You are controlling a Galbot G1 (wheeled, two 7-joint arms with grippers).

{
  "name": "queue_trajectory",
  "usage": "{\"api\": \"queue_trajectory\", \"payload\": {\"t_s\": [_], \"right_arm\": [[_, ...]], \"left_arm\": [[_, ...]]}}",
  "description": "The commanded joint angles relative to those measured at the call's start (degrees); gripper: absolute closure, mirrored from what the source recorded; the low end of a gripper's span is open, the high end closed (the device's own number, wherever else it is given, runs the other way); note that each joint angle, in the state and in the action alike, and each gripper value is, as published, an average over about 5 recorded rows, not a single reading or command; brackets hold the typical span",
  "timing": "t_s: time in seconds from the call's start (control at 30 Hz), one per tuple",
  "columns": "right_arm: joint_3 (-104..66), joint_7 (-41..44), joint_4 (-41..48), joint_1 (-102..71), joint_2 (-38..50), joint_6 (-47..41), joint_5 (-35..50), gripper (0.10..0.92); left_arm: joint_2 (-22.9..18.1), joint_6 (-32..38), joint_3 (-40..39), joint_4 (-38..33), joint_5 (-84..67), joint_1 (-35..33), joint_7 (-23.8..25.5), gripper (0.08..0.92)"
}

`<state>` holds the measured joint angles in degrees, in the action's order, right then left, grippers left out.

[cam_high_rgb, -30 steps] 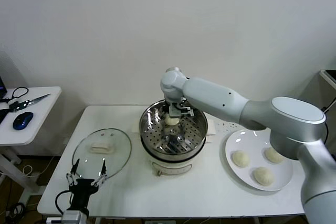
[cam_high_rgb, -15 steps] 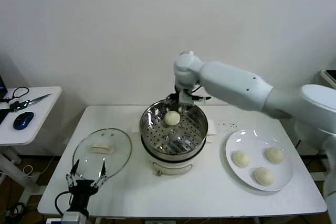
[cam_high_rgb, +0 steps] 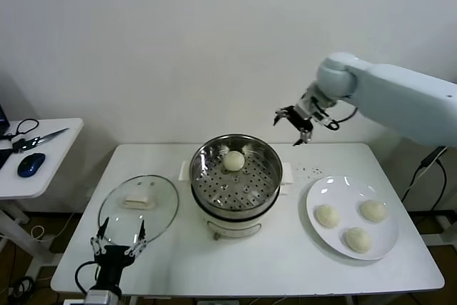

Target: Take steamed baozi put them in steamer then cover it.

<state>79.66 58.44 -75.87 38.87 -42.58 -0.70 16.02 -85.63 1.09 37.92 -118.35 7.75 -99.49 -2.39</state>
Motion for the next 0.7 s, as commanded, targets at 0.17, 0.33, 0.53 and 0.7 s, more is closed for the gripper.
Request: {"api": "queue_trajectory", "payload": {"t_s": [0.17,0.33,0.53,0.7], "right_arm": [[4.2,-1.7,-6.6,-9.8,15.5,-15.3,8.3,0.203],[-5.2,-1.7,-5.3,-22.6,16.5,-16.2,1.2,0.203],[-16.8,-2.1,-0.8,-34.8,13.4,-16.6,-5.4,0.203],[-20.1,-3.0,1.5,-38.3,10.5,-16.5,-7.1,0.203]], "left_arm": [[-0.1,-0.1,0.7,-1.1,-0.5,-1.6,-0.4,0.177],[-0.3,-0.1,0.8,-1.3,-0.6,-2.1,-0.5,0.177],[-0.3,-0.5,0.8,-1.1,-2.5,-1.9,-0.9,0.177],[-0.5,-0.3,0.7,-0.8,-2.5,-1.9,-1.0,0.177]]}}
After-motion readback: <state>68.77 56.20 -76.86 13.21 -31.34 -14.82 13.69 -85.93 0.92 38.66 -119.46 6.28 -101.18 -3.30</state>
